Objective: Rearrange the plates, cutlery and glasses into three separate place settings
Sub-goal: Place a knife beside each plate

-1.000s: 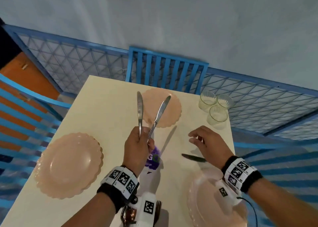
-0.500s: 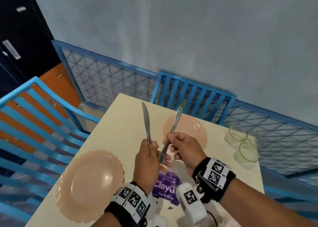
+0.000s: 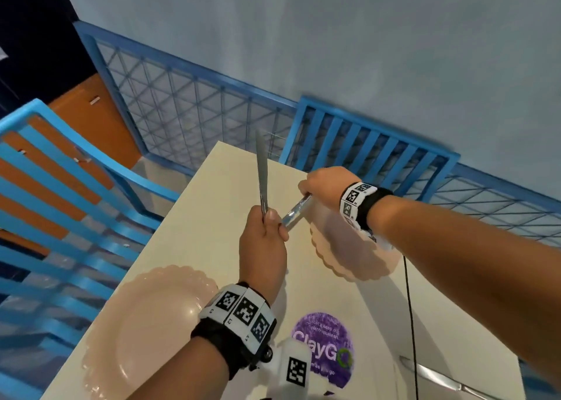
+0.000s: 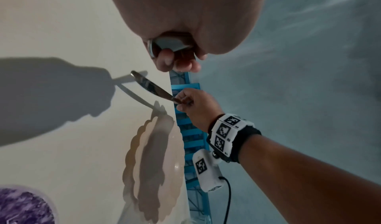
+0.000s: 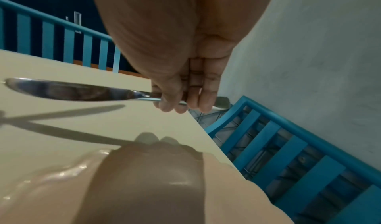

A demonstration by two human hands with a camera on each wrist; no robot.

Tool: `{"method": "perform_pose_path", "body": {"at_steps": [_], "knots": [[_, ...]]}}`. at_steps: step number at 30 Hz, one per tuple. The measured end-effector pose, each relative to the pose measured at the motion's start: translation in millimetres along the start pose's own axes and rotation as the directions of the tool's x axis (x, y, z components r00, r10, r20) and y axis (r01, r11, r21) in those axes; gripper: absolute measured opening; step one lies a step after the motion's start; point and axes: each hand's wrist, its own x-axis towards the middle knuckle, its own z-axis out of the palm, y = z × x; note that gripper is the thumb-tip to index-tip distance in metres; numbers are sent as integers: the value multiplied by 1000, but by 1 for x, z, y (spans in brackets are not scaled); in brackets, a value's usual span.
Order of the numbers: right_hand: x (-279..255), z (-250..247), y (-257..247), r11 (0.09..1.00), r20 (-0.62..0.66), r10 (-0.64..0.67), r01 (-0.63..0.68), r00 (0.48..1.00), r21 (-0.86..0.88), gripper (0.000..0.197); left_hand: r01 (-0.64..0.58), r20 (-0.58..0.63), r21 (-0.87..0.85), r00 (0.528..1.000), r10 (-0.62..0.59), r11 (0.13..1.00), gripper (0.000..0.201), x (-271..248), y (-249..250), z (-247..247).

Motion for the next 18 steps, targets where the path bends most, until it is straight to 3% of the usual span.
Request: {"method": "perform_pose_path", "body": {"at_steps": [9,18], "knots": [[43,12,-6,987,175,-85,107,981,-120,27,127,69,-27,990,-125,992,31,15,-22,-6],[46,18,-7,986,59,-130,135,990,-101,28,123,90,5,988,-123,992,30,16,-32,-6]]}}
